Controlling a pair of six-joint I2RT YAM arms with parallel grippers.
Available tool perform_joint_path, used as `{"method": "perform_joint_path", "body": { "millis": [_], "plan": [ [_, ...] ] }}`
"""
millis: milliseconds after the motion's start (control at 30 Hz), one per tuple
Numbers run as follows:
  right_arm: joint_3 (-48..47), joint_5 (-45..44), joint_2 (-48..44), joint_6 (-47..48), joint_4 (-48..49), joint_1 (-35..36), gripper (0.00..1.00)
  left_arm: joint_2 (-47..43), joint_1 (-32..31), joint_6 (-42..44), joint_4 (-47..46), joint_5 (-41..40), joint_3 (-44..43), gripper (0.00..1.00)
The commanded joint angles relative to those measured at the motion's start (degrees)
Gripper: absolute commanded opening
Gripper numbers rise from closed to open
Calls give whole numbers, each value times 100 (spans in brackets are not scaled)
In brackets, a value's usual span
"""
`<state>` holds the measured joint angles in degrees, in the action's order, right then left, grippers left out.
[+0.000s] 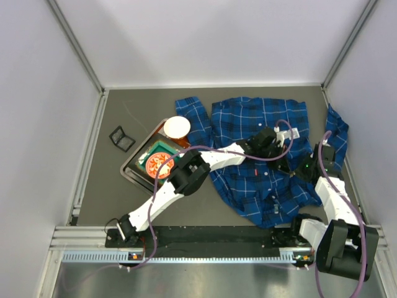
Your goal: Remove the brooch from the garment
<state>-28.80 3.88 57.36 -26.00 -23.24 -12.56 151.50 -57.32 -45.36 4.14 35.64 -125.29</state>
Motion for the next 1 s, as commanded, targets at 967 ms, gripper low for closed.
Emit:
{"method": "perform_joint_path", "body": {
  "millis": [967],
  "plan": [
    [-30, 508, -41, 288, 408, -45, 0, -569, 371, -104, -976, 707, 761, 36]
  ]
}}
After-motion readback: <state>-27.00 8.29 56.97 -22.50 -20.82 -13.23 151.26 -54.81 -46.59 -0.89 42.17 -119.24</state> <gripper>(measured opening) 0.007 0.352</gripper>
